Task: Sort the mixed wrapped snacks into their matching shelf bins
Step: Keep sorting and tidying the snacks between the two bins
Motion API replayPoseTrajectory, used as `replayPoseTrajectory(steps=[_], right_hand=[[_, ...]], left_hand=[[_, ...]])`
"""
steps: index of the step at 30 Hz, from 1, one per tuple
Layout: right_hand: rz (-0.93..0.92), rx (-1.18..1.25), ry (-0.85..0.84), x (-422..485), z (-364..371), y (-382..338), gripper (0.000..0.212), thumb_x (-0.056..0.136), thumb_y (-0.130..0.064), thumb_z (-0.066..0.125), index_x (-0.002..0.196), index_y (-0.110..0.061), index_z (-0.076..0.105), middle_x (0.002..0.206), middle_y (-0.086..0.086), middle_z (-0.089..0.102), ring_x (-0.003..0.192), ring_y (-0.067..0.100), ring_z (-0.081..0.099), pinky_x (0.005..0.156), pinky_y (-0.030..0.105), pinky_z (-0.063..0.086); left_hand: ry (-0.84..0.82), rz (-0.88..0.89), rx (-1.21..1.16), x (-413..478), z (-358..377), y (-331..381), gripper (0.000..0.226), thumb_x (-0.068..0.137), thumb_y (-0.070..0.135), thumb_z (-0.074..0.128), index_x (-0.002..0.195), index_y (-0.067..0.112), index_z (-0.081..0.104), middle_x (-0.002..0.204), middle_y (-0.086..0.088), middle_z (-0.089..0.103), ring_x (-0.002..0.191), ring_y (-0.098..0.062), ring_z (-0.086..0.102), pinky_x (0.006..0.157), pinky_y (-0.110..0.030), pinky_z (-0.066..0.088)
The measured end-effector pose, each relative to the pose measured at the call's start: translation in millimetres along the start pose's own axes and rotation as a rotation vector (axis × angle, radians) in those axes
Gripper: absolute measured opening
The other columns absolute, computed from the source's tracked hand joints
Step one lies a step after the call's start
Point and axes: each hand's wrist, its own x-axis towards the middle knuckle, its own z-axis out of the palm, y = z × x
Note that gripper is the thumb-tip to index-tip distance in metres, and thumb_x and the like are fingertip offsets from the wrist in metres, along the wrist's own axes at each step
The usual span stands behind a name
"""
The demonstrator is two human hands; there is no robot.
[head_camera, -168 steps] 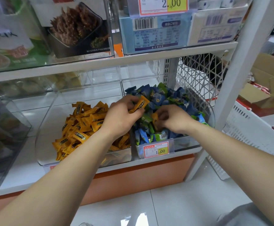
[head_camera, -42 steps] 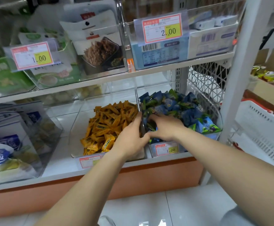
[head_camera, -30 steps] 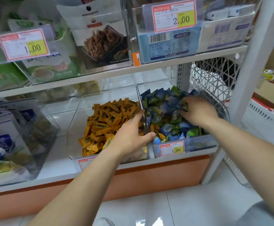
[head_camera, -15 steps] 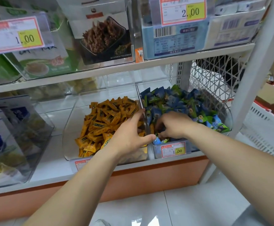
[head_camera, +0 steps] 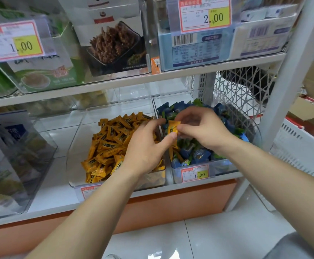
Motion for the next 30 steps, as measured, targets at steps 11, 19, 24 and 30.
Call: replayPoseTrajectory(steps=[11, 19, 24, 30], right_hand=[[0.163, 0.397, -0.047, 21.1, 32.6, 3.0, 0.02, 0.092, 0.004, 0.062, 0.106, -0.009, 0.068, 0.091, 0.008, 0.074, 0.085, 0.019, 0.072, 0.072, 0.025, 0.058], [0.246, -0.715, -0.233, 18.6, 12.6, 40.3, 0.011, 0.09, -0.027, 0.066, 0.101, -0.024, 0.07, 0.095, -0.003, 0.072, 0.087, 0.014, 0.067, 0.074, 0.029, 0.055], [0.19, -1.022, -0.297, 22.1, 18.6, 56.6, 0.06, 0.074, -0.056, 0.072, 0.125, -0.028, 0.059, 0.114, 0.0, 0.06, 0.098, 0.022, 0.059, 0.08, 0.033, 0.053], [0.222, -1.069, -0.313, 24.6, 27.8, 70.7, 0.075, 0.07, -0.056, 0.074, 0.133, -0.024, 0.048, 0.117, 0.004, 0.059, 0.093, 0.024, 0.059, 0.069, 0.031, 0.048]], left_hand=[[0.082, -0.395, -0.58, 17.7, 8.9, 0.3, 0.027, 0.103, 0.024, 0.046, 0.096, 0.027, 0.072, 0.083, 0.0, 0.075, 0.086, -0.02, 0.072, 0.077, -0.036, 0.06], [0.12, -0.347, -0.447, 21.6, -1.5, -21.8, 0.012, 0.101, 0.029, 0.054, 0.105, 0.034, 0.064, 0.099, 0.011, 0.066, 0.088, -0.005, 0.063, 0.073, -0.022, 0.053], [0.116, -0.282, -0.318, 17.6, -1.5, -27.7, 0.011, 0.099, 0.028, 0.056, 0.107, 0.029, 0.065, 0.098, 0.016, 0.063, 0.092, 0.001, 0.056, 0.065, -0.007, 0.037], [0.078, -0.335, -0.252, 17.4, 0.9, -34.7, 0.024, 0.1, 0.034, 0.054, 0.118, 0.022, 0.065, 0.109, 0.009, 0.064, 0.086, 0.006, 0.052, 0.064, -0.006, 0.035]])
